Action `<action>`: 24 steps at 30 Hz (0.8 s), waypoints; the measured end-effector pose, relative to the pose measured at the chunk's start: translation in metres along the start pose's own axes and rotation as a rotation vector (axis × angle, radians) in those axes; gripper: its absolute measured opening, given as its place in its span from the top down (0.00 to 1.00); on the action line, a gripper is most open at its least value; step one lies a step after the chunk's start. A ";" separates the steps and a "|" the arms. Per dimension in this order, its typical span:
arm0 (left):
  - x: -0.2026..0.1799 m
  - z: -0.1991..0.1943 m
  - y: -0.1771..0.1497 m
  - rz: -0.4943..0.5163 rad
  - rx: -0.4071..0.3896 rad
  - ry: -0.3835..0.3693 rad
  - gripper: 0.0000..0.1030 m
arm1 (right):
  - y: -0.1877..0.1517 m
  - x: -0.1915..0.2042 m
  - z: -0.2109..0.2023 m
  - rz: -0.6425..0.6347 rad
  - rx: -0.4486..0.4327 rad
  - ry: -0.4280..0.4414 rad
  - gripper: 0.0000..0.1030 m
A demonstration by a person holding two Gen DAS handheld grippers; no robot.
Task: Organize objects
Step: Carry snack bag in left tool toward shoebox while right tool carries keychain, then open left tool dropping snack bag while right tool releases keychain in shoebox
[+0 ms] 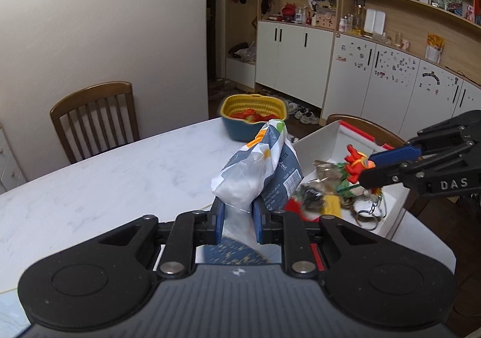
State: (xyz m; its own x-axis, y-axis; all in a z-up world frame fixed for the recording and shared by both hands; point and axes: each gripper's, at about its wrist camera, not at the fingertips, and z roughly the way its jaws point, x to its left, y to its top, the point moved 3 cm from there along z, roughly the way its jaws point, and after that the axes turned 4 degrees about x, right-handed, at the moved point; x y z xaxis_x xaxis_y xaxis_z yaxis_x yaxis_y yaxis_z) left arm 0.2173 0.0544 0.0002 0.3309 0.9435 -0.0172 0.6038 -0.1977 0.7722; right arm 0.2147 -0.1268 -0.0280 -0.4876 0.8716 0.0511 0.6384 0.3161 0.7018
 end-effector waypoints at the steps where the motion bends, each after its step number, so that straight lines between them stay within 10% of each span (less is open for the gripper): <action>1: -0.006 0.002 0.003 0.003 0.001 -0.003 0.82 | 0.000 -0.007 -0.001 0.003 -0.001 -0.002 0.75; 24: -0.129 0.092 0.021 0.079 0.152 -0.075 0.82 | -0.015 -0.165 0.001 0.073 0.034 -0.090 0.75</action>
State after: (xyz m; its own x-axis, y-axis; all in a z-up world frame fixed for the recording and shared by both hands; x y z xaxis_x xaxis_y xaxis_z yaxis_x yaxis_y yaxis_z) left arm 0.2538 -0.0957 -0.0395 0.4312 0.9022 -0.0124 0.6745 -0.3132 0.6685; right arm 0.2857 -0.2749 -0.0477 -0.3850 0.9222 0.0363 0.6906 0.2617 0.6742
